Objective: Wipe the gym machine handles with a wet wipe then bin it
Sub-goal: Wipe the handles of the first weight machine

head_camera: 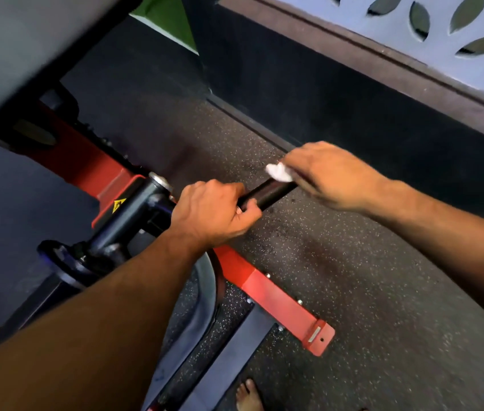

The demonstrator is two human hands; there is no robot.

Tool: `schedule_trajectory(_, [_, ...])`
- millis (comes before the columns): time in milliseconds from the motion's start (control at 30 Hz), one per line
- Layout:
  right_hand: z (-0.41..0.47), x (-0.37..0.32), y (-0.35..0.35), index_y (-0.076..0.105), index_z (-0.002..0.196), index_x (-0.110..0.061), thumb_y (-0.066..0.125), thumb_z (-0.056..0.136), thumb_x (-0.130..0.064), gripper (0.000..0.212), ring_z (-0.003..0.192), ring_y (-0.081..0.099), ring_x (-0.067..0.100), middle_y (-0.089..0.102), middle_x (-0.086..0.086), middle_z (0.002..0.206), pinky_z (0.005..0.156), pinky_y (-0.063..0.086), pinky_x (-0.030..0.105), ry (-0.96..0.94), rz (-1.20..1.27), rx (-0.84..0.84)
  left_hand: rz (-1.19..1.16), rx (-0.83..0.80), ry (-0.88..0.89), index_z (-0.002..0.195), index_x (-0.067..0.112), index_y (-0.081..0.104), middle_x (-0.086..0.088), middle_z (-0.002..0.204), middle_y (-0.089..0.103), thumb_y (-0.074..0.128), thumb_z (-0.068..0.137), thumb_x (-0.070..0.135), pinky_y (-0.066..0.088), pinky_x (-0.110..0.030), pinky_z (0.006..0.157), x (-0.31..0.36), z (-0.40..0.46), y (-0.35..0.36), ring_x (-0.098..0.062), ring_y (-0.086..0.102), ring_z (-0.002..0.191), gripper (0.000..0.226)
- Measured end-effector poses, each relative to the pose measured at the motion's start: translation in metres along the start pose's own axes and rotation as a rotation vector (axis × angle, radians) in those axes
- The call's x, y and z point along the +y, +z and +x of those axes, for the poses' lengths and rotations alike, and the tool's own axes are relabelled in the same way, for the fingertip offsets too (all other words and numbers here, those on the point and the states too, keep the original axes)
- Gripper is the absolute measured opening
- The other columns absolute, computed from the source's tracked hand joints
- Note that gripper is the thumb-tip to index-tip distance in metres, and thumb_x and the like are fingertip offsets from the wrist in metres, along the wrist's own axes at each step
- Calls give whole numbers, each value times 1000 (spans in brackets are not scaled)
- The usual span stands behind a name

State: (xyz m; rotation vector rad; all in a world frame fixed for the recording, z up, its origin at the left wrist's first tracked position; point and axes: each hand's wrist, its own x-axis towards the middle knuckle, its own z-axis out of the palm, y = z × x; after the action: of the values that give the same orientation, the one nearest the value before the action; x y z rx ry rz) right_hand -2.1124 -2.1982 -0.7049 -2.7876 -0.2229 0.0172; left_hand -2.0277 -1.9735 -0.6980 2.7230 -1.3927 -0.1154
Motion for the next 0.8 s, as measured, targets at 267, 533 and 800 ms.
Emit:
schedule_trajectory(267, [23,-57,12,50,81,-21,33,100,-31,28,72,57,19,59,-4,79,76,49,38,41,15,-63,-174,115,-196,75,19,58,-17,76,61,25,81,41,30,-37,66,2,-5,-2,-46,60,83,41])
schedule_trajectory(533, [-8,-57,24,64,117,-11,43,104,-25,28,108,59,18,67,2,115,104,43,37,-115,68,82,-259,137,-316,68,21,51,-16,76,61,23,81,39,31,-37,69,2,-5,-4,-41,56,78,36])
schedule_trajectory(800, [-1,-37,11,58,91,-17,41,99,-25,20,84,55,19,61,-2,88,90,48,42,170,-51,103,-271,69,-275,61,22,37,-10,69,54,21,80,41,33,-39,68,-2,-4,-3,-40,53,73,32])
